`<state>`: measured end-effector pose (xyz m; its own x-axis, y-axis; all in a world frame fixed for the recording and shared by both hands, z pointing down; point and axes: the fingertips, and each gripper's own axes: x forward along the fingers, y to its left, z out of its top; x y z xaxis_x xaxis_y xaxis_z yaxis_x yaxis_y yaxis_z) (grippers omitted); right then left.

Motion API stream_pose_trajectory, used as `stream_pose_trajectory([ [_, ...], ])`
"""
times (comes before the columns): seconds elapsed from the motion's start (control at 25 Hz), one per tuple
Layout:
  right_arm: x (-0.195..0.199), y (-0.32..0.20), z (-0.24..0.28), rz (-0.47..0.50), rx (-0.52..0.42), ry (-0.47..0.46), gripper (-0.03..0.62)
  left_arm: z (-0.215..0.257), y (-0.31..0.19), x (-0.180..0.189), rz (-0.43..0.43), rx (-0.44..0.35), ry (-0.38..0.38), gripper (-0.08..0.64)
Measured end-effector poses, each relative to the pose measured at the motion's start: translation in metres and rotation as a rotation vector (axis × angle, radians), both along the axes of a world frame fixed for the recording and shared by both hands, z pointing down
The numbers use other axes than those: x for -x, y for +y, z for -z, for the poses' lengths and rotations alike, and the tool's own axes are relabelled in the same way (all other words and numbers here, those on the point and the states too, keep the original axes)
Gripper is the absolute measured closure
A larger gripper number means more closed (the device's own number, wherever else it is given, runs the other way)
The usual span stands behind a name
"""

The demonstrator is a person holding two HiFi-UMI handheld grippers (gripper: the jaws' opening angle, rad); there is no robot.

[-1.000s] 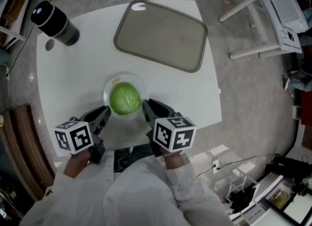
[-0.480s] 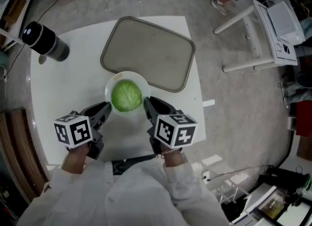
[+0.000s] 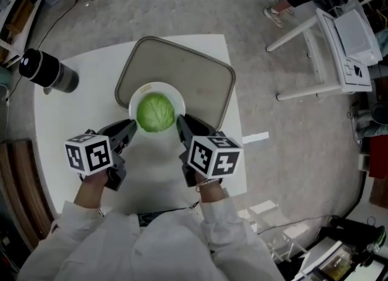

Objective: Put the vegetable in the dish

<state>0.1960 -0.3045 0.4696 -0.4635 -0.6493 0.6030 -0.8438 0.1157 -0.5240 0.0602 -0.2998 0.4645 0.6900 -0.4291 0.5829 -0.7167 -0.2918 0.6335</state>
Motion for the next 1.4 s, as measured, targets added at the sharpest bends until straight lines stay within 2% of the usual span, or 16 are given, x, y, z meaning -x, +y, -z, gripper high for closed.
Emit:
stream_pose_trajectory([
  [0.48,-0.036,-0.059,-0.014,-0.052,-0.016,0.025,0.534,-0.015,-0.065,-0.035,0.034,-0.02,-0.012,0.509],
  [0.76,-0.053,-0.075,-0.037,-0.079,0.017,0.014,0.534,-0.034,-0.09,-0.052,0.06,-0.002,-0.015,0.509],
  [1.4,-0.06,-0.081,-0.058,-0.058,0.09,0.049,0.534,-0.056,-0.093,-0.064,0.028,0.09,-0.045,0.508],
])
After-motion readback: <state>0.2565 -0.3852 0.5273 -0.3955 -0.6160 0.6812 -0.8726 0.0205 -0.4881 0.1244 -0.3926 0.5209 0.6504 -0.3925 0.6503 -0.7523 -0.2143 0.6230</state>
